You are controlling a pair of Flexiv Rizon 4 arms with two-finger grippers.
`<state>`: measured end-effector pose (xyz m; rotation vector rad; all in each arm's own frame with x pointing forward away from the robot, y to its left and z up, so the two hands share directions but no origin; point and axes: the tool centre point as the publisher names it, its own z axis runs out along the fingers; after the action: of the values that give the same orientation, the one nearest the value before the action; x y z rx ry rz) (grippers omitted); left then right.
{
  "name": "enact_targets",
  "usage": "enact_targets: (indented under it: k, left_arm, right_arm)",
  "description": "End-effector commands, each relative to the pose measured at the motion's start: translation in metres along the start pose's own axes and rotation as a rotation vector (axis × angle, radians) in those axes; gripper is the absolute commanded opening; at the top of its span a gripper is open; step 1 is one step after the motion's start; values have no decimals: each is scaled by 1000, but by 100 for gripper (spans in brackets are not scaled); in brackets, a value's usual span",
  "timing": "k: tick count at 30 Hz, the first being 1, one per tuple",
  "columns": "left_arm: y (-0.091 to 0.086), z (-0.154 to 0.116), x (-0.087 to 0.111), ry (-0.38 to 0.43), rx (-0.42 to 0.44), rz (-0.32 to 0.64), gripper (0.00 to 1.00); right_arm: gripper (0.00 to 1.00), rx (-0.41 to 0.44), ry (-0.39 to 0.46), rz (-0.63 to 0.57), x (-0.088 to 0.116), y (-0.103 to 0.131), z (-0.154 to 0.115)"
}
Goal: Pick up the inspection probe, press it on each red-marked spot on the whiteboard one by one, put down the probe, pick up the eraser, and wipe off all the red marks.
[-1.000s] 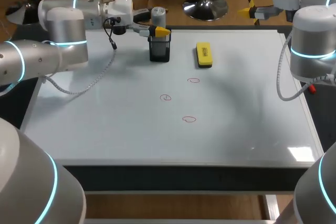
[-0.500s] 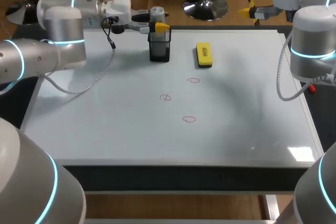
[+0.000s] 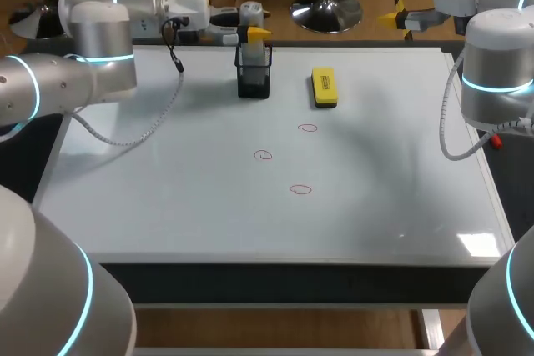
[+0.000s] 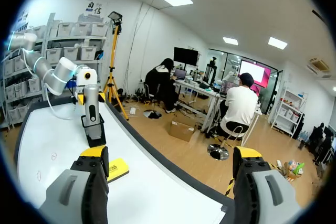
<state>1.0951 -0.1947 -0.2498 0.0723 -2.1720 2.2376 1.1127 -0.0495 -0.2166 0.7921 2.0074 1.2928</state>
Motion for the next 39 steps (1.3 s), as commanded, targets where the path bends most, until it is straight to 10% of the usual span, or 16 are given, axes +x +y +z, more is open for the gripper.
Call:
enact_targets:
  k: [1,39]
  left_arm:
    - [-14,-1,4,-6,-15,0,0]
    - [-104,-11,35,-62,-4,18,0]
  right_arm:
    - [100,1,1,0,0,0,0]
    - [100,1,1,0,0,0,0]
